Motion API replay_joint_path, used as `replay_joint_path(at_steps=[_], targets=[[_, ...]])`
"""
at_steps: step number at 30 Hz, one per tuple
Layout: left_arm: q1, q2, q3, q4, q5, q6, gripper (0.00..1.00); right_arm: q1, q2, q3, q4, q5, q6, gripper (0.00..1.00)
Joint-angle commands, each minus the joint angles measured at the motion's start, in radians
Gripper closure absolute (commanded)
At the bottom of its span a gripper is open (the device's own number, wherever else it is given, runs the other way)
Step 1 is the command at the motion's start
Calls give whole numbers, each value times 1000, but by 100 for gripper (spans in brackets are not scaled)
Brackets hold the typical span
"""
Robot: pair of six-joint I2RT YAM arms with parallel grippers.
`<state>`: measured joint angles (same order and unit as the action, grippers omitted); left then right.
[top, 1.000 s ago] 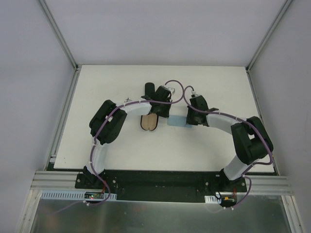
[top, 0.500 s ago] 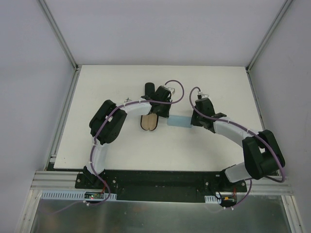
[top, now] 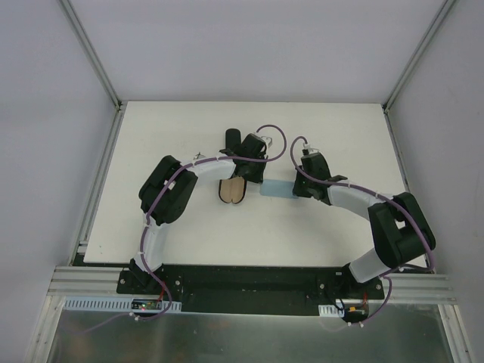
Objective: Organize the sunglasses
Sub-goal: Smooth out the folded cleaning cloth at the center of the board.
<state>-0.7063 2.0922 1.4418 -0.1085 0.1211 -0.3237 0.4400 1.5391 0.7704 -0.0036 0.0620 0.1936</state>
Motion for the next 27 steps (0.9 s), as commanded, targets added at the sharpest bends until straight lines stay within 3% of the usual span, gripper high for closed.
replay_joint_path(at_steps=[1, 6, 27], targets=[[2, -46, -18, -17, 2, 2, 100, -26, -27, 23, 22, -10, -8, 88], [2, -46, -18, -17, -8, 6, 100, -47, 10, 67, -22, 5, -31, 76], [2, -60, -23, -17, -12, 29, 100, -66, 167, 213, -102, 67, -36, 69]])
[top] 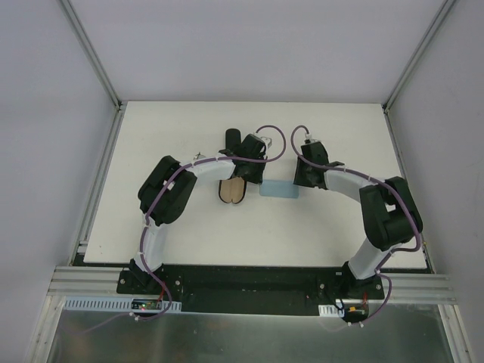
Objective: Organize the sunglasses
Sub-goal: Smooth out the folded cleaning cloth at the center of the board, then pick up the folded cleaning cloth from the center of the board.
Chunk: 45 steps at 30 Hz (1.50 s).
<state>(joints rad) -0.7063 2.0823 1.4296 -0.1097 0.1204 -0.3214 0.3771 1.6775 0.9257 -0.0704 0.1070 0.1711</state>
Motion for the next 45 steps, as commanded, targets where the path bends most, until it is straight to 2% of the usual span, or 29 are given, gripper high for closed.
replay_joint_path(at_steps=[1, 9, 14, 18, 22, 34, 45], targets=[[2, -51, -11, -16, -13, 27, 100, -3, 36, 61, -37, 19, -12, 69], [2, -51, -11, -16, -13, 27, 100, -3, 91, 96, -74, 6, -15, 70], [2, -50, -11, -15, -15, 30, 100, 0, 94, 88, -78, -9, -10, 89], [2, -51, -12, -16, -18, 31, 100, 5, 74, 70, -74, -15, -13, 99], [2, -57, -14, -16, -11, 36, 100, 16, 42, 58, -65, -18, -22, 99], [-19, -111, -37, 13, 22, 68, 100, 45, -202, -77, -52, 22, -30, 99], [-39, -177, -57, 24, 10, 90, 100, 72, -329, -90, -134, 17, -28, 99]])
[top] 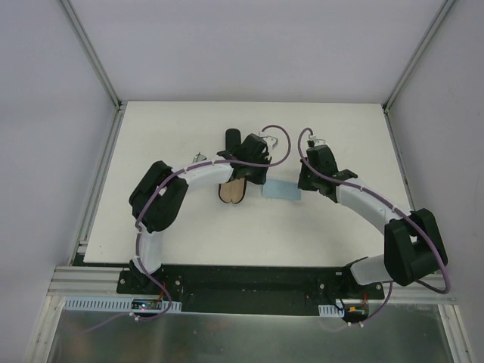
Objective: Organize the sunglasses
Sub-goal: Pick up the folded cleaning cloth from the center of the board, then put down the folded cleaning cloth at the center of the board.
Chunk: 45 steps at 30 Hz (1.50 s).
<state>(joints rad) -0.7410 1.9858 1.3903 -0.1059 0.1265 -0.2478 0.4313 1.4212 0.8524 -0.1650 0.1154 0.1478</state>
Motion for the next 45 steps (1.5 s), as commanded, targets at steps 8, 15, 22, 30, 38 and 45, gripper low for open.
replay_joint_path(at_steps=[8, 15, 22, 30, 38, 45], targets=[[-8, -143, -45, 18, -16, -4, 100, 47, -180, -32, -88, 10, 7, 99], [-8, -124, -31, 15, 18, -22, 100, 61, -192, -12, -133, 27, 21, 99], [-6, -41, 58, -14, 53, -24, 100, 38, -148, -12, -125, 46, 33, 99], [-8, 114, 173, -25, 56, -34, 100, -63, -33, 11, -62, -19, 36, 99], [-6, 218, 274, -38, 51, -39, 100, -129, 91, 39, -19, -59, 30, 99], [-6, 202, 292, -38, 58, -39, 100, -163, 99, 19, 15, -69, 33, 99]])
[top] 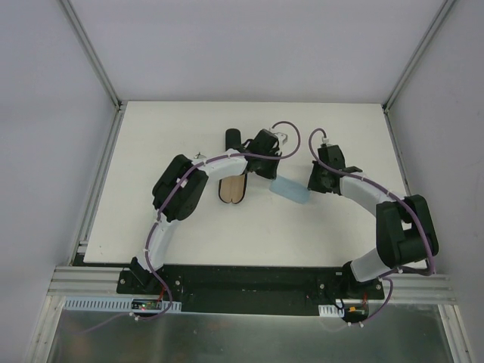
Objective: Organize the sunglasses
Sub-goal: Put down the folded cleaning cloth at the center of the board.
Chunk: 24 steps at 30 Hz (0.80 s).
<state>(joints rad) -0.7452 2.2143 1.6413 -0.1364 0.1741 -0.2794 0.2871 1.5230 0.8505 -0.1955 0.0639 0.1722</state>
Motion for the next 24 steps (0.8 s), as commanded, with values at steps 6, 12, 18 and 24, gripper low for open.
replay_joint_path(at_steps=[6, 12, 18, 24], targets=[[-2, -33, 61, -8, 39, -15, 100, -35, 3, 22, 50, -27, 12, 99], [0, 11, 110, -6, 33, -26, 100, -60, 6, 16, 50, -29, 18, 99], [-2, 50, 164, -8, 41, -33, 100, -85, 29, 24, 50, -41, 23, 99], [1, 90, 190, -8, 38, -41, 70, -97, 35, 22, 53, -39, 27, 99]])
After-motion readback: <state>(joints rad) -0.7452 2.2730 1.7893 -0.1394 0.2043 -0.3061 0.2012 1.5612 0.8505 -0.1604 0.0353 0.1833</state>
